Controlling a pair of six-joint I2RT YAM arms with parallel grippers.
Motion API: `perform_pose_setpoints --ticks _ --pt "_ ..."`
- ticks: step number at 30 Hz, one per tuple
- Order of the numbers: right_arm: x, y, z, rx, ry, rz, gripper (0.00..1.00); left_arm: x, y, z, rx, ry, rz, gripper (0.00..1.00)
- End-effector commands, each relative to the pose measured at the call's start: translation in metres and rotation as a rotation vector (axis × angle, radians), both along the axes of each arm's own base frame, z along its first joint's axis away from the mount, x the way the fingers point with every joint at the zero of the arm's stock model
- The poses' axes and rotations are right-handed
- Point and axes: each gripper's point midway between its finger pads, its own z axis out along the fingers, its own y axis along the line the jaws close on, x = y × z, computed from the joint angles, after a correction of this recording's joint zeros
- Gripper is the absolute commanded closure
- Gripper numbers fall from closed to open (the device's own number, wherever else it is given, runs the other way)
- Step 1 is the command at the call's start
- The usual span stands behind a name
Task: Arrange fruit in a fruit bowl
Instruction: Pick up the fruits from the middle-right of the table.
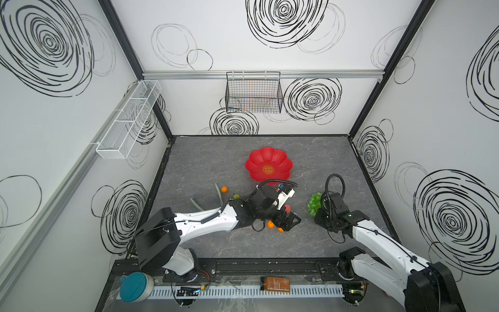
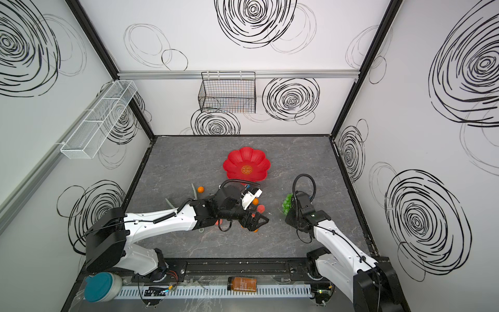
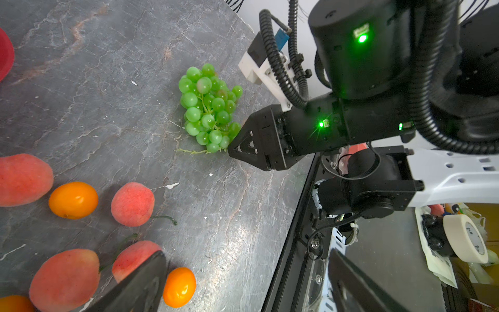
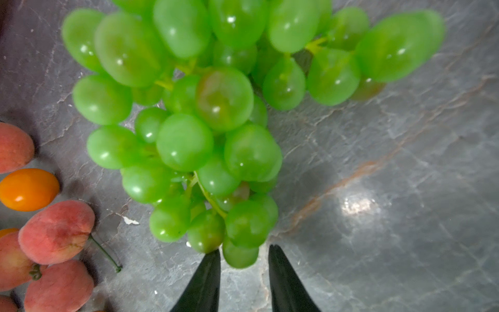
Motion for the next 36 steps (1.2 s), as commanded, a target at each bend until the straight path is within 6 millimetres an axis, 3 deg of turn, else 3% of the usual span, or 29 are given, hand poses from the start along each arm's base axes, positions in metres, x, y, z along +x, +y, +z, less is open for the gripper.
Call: perform_pose_setpoints --ticks 1,19,36 --pt "0.004 0.0 -0.004 -0.002 -0.012 -0.014 0.66 0.004 -0.007 0.015 -0.031 -0.047 -0.009 0.04" --pt "0.012 -0.005 -0.021 -0.037 -0.04 -0.024 0.69 0.003 -0.008 0.014 -0.023 -0.041 -0.026 0.04" --pt "0.013 -0.007 -0.027 -0.058 -0.031 -0.019 0.87 0.002 -0.009 0.008 0.007 -0.024 -0.046 0.04"
